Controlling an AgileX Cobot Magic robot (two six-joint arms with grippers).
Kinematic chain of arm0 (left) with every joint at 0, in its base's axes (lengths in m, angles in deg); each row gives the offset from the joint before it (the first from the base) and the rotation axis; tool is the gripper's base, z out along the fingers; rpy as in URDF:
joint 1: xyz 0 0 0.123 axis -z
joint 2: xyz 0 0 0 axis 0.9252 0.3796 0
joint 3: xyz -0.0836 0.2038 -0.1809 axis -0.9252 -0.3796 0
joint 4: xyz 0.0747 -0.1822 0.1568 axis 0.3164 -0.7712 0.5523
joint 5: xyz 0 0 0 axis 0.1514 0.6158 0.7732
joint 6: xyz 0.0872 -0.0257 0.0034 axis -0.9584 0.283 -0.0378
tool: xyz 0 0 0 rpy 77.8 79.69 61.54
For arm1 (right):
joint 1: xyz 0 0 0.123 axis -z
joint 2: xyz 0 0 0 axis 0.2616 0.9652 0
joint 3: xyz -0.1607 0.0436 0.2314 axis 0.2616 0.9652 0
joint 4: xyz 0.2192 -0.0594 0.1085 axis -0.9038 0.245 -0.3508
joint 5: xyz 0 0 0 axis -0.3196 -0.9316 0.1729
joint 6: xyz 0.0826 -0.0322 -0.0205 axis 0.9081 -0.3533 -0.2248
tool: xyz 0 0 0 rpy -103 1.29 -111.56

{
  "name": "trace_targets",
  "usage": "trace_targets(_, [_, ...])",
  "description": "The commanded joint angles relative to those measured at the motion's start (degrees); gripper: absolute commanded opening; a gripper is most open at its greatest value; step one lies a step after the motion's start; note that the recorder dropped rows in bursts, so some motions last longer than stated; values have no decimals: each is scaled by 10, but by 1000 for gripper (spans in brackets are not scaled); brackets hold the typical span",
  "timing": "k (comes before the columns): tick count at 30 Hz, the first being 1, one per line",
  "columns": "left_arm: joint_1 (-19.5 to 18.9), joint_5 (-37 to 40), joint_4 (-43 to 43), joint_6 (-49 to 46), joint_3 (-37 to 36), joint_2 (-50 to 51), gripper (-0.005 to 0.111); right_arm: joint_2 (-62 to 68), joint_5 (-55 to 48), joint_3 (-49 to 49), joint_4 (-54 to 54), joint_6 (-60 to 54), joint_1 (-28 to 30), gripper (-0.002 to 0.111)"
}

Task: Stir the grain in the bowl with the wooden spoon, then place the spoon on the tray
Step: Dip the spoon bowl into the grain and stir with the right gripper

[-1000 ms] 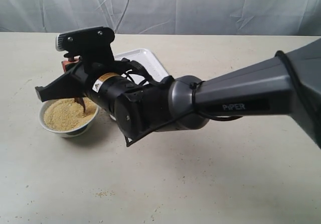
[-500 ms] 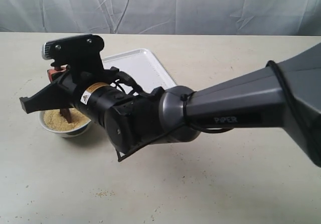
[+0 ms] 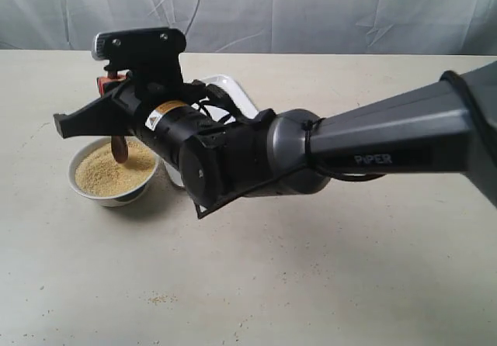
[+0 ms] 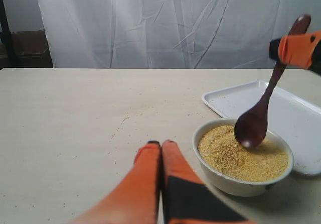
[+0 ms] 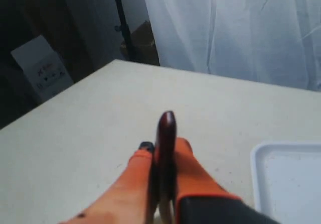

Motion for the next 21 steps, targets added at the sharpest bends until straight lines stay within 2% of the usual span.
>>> trace_targets(1, [-2,-3,0,0,-3,-3,0,-21,28,-2,-1,-19,10,0])
trace_targets(13, [-2,-3,0,0,-3,-3,0,40,-25,-2,-4,-16,13,0])
trace_targets(21, [-2,-3,0,0,-3,-3,0,3,-9,-2,18,-17,-3,0])
